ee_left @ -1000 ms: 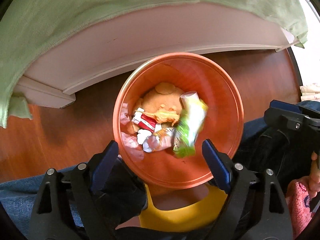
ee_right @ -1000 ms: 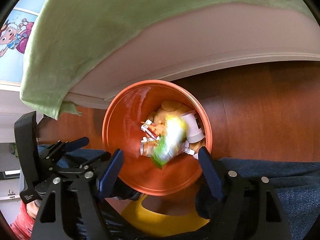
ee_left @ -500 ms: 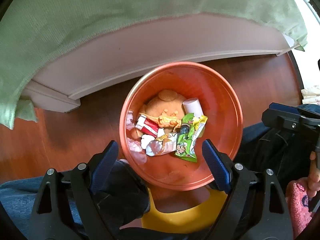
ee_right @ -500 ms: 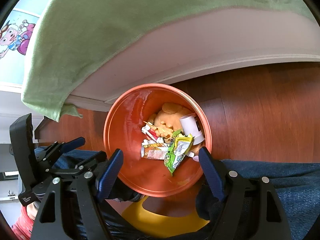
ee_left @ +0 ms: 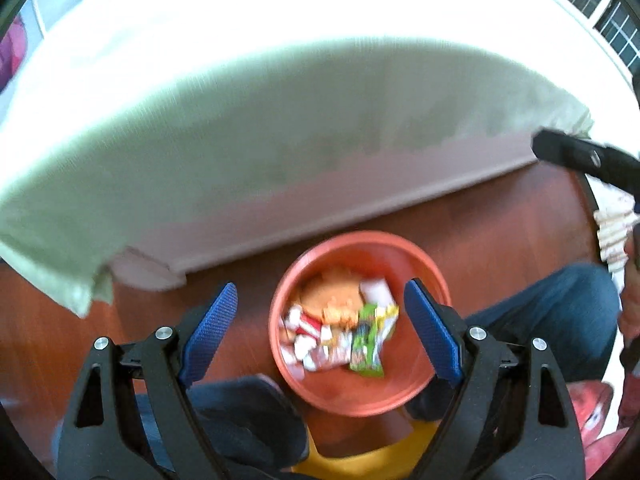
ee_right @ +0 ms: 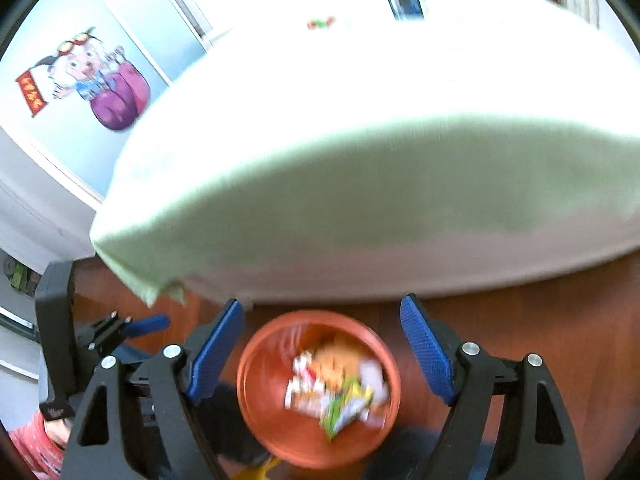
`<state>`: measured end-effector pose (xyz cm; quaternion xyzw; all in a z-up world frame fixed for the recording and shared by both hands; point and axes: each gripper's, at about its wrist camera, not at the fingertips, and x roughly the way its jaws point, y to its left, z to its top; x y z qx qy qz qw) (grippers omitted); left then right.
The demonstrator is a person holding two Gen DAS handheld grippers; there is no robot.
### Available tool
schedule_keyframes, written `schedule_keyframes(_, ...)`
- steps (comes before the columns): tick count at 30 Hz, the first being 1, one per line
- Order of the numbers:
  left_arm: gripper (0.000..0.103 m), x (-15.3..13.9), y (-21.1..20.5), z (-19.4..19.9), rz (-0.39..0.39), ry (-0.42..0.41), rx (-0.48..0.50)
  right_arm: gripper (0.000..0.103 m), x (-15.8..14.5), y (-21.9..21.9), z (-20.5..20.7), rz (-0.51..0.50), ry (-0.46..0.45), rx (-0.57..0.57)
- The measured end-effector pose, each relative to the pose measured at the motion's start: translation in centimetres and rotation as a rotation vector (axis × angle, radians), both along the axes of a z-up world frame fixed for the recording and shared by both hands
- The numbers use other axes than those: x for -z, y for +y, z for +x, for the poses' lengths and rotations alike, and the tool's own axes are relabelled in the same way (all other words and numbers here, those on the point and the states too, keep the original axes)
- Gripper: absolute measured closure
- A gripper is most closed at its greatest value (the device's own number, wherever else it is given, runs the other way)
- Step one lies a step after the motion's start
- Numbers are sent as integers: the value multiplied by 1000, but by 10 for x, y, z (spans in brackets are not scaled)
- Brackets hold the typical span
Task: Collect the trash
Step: 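Grasp the pale blue plastic cup with the right tool and lift it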
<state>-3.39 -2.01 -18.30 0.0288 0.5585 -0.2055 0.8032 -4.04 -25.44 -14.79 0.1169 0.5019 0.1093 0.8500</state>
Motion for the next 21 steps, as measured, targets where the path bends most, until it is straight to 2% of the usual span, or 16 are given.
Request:
schedule_keyframes(4,20,-36,9,15,-34,-103,-40,23,-38,-2,44,-26,-141,-13)
schedule_keyframes(6,19,-51,16,23,-48,-144,-73,23,-48,-4,65,-31,-174,-8)
schedule_keyframes(8,14,-60,22,29,-66,-167,-99,23,-57,-9,101,-5,-194,4)
schedule_keyframes(15,14,-72,36,38,-81,-204,-149,22,-62,-28,221,87,-151,135)
schedule_keyframes(19,14,-71,34,41,-68,-216,-162,21,-49,-36,293,85,-86,252)
schedule_keyframes(21,14,-75,37,45,-70,-218,-170,21,-41,-39,315,100,-50,294)
